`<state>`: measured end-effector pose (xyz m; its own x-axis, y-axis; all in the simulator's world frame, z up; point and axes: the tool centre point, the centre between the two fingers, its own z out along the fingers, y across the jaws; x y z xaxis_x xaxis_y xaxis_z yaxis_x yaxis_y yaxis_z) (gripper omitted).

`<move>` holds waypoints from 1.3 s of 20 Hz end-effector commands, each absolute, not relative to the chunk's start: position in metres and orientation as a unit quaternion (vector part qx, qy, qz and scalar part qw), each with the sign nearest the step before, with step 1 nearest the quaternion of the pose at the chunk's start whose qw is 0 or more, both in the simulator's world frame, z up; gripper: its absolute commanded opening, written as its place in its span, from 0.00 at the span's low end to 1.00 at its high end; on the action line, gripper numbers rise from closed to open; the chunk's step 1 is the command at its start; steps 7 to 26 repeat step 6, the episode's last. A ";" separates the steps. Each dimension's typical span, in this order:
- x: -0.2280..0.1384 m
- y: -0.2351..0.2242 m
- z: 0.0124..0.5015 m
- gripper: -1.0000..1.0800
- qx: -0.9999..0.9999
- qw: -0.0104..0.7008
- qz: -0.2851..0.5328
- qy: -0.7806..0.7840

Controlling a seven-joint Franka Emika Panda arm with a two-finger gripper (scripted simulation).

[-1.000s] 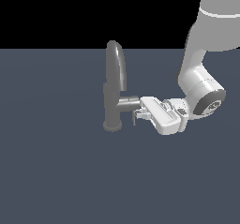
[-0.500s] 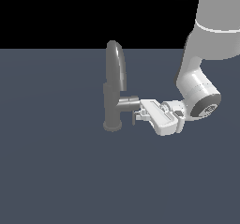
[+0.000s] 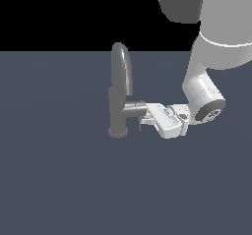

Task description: Turn on the faucet by rotating a designated handle.

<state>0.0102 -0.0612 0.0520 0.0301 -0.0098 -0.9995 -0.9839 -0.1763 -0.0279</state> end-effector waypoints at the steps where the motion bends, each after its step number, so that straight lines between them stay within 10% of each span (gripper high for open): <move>1: 0.010 -0.049 0.039 0.00 -0.547 0.452 0.542 0.449; 26: 0.018 -0.045 0.034 0.00 -0.546 0.451 0.544 0.449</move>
